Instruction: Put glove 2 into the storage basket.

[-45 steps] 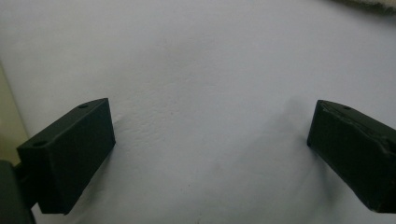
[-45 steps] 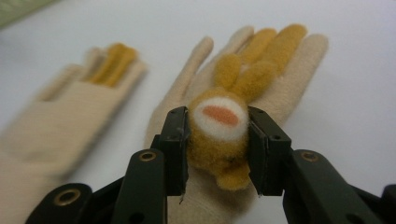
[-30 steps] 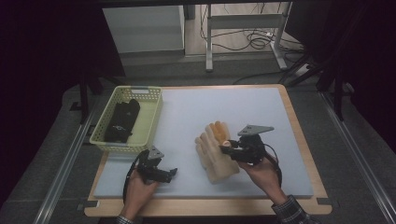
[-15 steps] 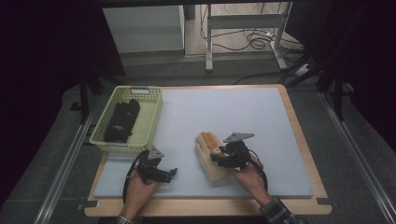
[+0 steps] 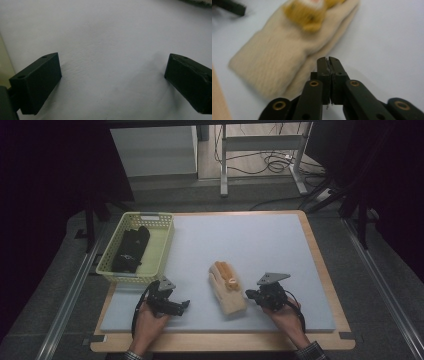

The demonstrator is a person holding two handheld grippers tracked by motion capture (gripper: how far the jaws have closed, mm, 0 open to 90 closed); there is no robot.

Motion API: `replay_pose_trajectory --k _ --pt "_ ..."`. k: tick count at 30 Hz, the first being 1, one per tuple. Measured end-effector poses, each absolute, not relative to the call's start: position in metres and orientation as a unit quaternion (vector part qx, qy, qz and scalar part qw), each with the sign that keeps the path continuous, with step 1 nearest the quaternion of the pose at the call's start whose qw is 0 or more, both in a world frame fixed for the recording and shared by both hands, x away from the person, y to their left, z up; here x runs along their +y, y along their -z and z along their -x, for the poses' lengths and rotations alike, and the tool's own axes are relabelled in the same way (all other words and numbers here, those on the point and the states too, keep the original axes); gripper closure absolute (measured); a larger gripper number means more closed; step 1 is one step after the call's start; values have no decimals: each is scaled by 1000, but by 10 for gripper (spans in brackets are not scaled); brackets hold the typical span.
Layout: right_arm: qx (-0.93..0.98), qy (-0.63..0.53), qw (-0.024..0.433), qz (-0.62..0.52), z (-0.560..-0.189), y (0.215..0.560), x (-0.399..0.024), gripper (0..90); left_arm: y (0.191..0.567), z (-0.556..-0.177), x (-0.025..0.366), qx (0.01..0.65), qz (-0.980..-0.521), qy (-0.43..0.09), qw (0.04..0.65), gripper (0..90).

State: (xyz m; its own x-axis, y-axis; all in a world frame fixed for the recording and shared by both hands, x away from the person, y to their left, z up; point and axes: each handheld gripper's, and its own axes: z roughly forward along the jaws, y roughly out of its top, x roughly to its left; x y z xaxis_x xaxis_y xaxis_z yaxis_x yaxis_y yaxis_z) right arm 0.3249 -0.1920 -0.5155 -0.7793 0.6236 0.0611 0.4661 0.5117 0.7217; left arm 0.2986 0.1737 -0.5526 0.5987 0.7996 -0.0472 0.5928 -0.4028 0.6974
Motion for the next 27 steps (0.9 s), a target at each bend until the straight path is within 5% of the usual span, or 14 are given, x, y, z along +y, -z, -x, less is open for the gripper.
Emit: replay_pose_trajectory --k 15,27 --pt "878 -393 59 -267 -311 533 -155 880 551 -295 182 428 -823 -160 338 10" --pt "884 -391 73 -246 -314 535 -103 870 553 -295 200 447 -814 -157 337 0"
